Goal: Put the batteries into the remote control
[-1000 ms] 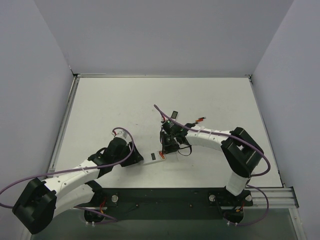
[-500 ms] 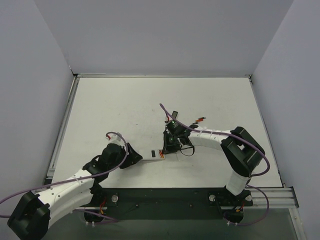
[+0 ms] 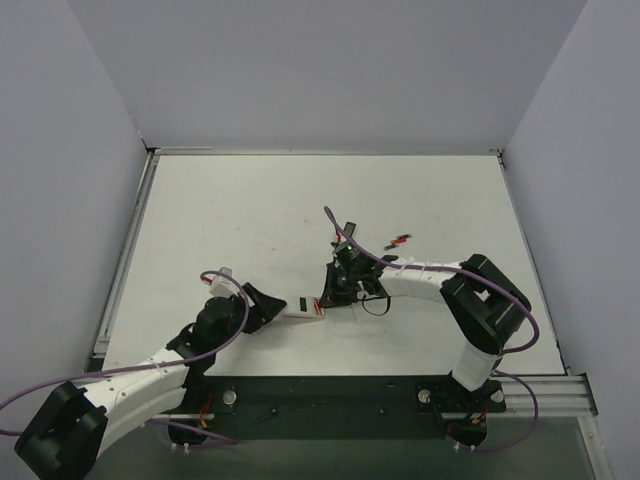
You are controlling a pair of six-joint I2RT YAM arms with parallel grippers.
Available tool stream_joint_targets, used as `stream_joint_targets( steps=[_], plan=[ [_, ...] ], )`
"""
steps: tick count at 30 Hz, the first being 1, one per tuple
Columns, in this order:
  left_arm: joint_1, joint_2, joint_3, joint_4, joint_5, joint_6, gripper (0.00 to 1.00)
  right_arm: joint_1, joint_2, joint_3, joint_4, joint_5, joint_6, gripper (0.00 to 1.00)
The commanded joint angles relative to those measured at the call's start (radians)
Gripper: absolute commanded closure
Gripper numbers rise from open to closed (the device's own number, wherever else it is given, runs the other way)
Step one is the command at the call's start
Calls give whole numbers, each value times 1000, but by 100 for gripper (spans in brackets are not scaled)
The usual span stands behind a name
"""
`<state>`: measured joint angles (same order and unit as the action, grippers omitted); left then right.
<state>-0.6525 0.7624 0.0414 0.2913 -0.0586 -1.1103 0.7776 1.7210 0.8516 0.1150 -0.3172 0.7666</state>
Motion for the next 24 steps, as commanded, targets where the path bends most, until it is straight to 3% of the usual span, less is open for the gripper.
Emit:
stream_joint_targets(
  steps=[1,5,9,10,11,13,17,20,24],
  plan=[
    [4,98,34,189,-17,-22,28,-8,-23,-16,54,-22,28,100],
    [2,190,89,203,12,-6,43,-8,-14,-32,103,-37,56,100],
    [1,229,117,189,22,3,68,-8,-6,-40,152,-49,66,100],
    [-1,216,126,174,16,9,81,-6,-8,-43,164,-52,71,100],
    [-1,209,152,149,10,18,87,-8,-11,-58,178,-48,77,99],
    [-10,175,195,27,-26,70,100,-14,-31,-80,218,-30,95,89],
    [-35,140,316,-184,-113,188,100,-38,-73,-158,328,-19,154,72],
    [-56,153,397,-341,-170,260,100,-57,-90,-209,397,-5,192,68],
    [-108,201,504,-431,-231,334,100,-64,-78,-232,439,4,212,66]
  ],
)
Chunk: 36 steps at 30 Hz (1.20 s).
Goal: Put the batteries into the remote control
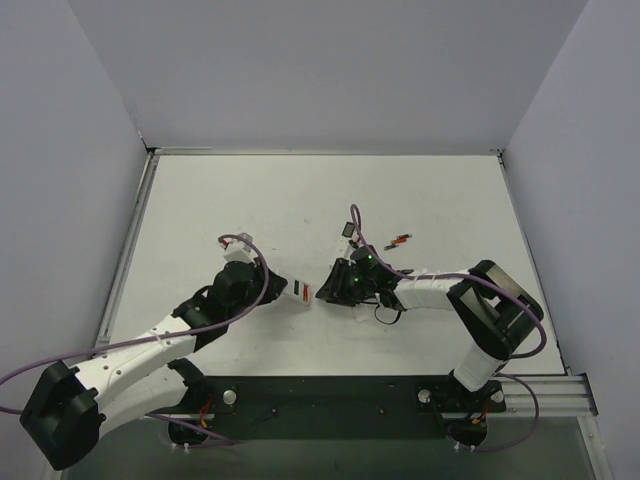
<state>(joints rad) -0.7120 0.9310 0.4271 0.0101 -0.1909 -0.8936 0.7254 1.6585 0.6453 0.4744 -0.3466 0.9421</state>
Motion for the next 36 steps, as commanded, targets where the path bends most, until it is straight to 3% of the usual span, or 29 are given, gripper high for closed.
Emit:
stream_joint_targets(
  steps=[1,11,22,26,30,36],
  plan=[
    [-66,63,140,-171,-113,125,100,-14,-14,-30,81,41,43,66],
    [-271,304,404,-423,-364,182,100,-34,33,-61,109,51,92,65],
    [-337,342,437,-411,-407,145,100,-27,78,-23,53,-6,99,66],
    [-399,399,479,-403,-490,137,100,-26,90,-9,70,-45,110,66],
    [-405,474,530,-453,-512,127,100,-21,96,4,40,-46,109,66],
    [-406,463,533,-466,-553,121,100,-23,95,5,3,-28,106,70]
  ],
)
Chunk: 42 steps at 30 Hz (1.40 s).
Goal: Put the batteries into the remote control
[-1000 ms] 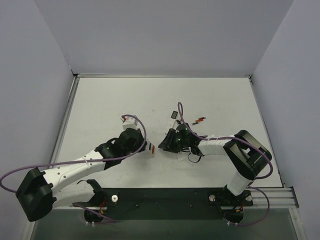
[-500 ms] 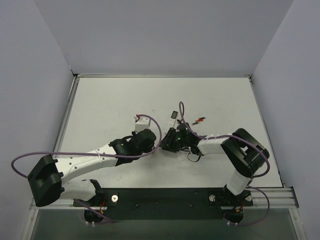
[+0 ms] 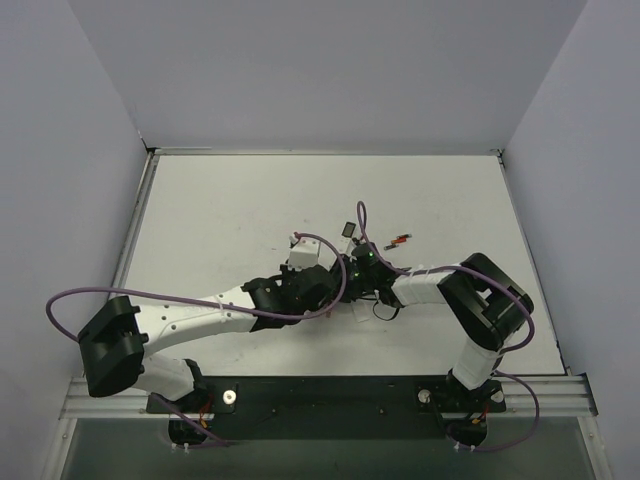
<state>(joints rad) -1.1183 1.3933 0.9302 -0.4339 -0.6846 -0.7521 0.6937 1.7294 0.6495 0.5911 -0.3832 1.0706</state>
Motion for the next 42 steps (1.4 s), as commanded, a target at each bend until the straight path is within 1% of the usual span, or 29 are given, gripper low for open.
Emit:
stream_joint_targets(
  steps=[1,5,8,9,11,12,13,14,15,16,17,18,19,20,21,22,23,26,29,30,33,38,42],
  plan=[
    [0,-5,27,-26,-62,-26,100,9,21,2,-122,18,-30,70],
    [8,-43,-34,-17,-67,-59,100,10,-14,27,-217,64,-90,70],
    [29,-98,-88,10,-52,-96,100,15,-54,44,-269,90,-158,69],
    [35,-140,-129,24,-46,-107,100,15,-65,59,-278,90,-181,69],
    [58,-190,-183,73,-20,-128,100,20,-112,85,-330,101,-251,65],
    [61,-250,-239,96,-10,-136,100,23,-132,119,-359,112,-276,62],
    [69,-284,-269,142,11,-145,100,29,-171,137,-432,128,-334,58],
    [77,-318,-299,171,28,-162,100,47,-191,156,-476,153,-360,57],
    [103,-389,-377,205,49,-171,100,55,-208,197,-522,203,-383,56],
    [113,-428,-414,280,98,-179,100,64,-237,212,-606,234,-409,56],
    [126,-465,-460,317,118,-200,100,70,-249,226,-652,259,-440,56],
    [156,-543,-502,357,141,-208,100,82,-260,236,-687,295,-451,56],
    [170,-585,-586,419,183,-226,100,86,-274,251,-752,312,-457,55],
    [184,-662,-623,469,195,-242,100,89,-277,257,-786,322,-457,55],
    [195,-700,-658,494,201,-259,100,93,-278,265,-816,329,-460,55],
    [212,-738,-730,532,214,-286,100,95,-277,277,-871,336,-457,55],
    [216,-802,-760,550,217,-294,100,98,-275,280,-892,339,-456,55],
    [226,-902,-858,603,238,-337,100,118,-266,292,-955,374,-443,59],
    [230,-968,-924,616,246,-386,100,121,-229,324,-1002,380,-439,63],
    [232,-982,-930,621,252,-394,100,122,-217,332,-1014,409,-440,64],
    [236,-1022,-976,612,252,-418,100,122,-174,363,-1042,423,-440,67],
    [239,-1034,-1010,612,252,-446,100,121,-107,397,-1050,425,-448,69],
    [242,-1018,-1018,586,241,-466,100,122,-71,423,-1054,423,-454,75]
  ],
)
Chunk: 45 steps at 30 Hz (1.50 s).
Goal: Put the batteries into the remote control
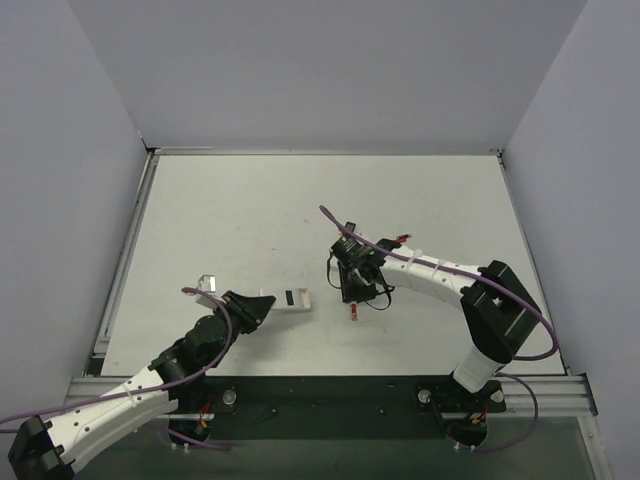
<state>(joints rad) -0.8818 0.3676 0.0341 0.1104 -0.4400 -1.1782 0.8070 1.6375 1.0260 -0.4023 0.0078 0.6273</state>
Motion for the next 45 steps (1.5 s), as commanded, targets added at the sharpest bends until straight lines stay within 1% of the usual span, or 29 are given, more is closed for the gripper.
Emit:
stream_joint_targets(
  steps=[1,6,11,15,28,29,32,33,34,38,42,43,44,45],
  plan=[
    [4,14,-109,31,-6,-41,100,9,33,54,-61,32,-11,75],
    [7,79,-77,14,-20,3,100,11,65,65,-64,20,-14,77],
    [6,137,-59,35,-16,32,100,11,84,66,-70,17,-14,78],
    [7,151,-53,41,-14,40,100,9,100,68,-78,12,-20,79],
    [6,145,-54,49,-11,45,100,20,142,86,-78,1,-29,85],
    [7,143,-56,49,-11,43,100,21,143,88,-78,1,-31,86],
    [7,136,-63,58,-3,35,100,26,143,94,-78,1,-40,93],
    [7,130,-65,64,3,32,100,27,139,95,-75,1,-43,99],
    [7,123,-66,69,7,31,100,32,136,94,-73,0,-47,100],
    [7,64,-89,101,17,20,100,29,117,88,-63,0,-54,100],
    [7,16,-114,75,9,-12,100,31,136,74,-55,0,-52,100],
    [9,5,-115,71,9,-15,100,31,139,72,-55,1,-52,98],
    [7,4,-115,61,9,-17,100,31,143,71,-53,1,-52,92],
    [7,1,-114,58,9,-20,100,34,148,68,-52,1,-52,89]
  ],
)
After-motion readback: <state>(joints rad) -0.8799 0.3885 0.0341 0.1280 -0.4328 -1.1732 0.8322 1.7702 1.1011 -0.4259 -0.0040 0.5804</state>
